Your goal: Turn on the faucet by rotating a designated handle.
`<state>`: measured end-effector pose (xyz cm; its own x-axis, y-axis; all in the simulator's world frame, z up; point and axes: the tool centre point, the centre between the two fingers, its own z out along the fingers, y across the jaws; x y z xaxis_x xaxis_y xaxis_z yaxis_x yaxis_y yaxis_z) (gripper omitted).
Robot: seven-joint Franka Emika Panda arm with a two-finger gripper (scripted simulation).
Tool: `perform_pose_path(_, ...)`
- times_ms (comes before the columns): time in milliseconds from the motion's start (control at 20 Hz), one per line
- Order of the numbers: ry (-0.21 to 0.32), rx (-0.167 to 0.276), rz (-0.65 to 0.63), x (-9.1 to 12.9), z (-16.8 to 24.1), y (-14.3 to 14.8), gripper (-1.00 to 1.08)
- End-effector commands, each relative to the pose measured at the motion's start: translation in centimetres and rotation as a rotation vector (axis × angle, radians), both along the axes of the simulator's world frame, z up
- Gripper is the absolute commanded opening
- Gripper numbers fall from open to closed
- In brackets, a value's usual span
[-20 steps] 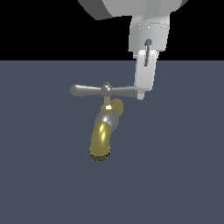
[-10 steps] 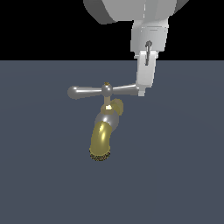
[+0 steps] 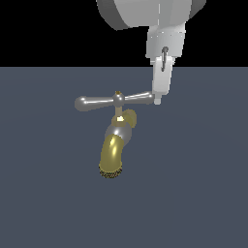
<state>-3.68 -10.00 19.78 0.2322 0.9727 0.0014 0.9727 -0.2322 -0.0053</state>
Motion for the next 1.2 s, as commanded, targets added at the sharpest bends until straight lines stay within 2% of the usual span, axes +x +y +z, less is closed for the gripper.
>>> perform_pose_path(0, -0.001, 0.0, 0.006, 0.8, 0.0, 0.6, -1.0)
perform_pose_path(1150, -0.005, -0.002, 0.006, 8.1, 0.0, 3.8, -1.0)
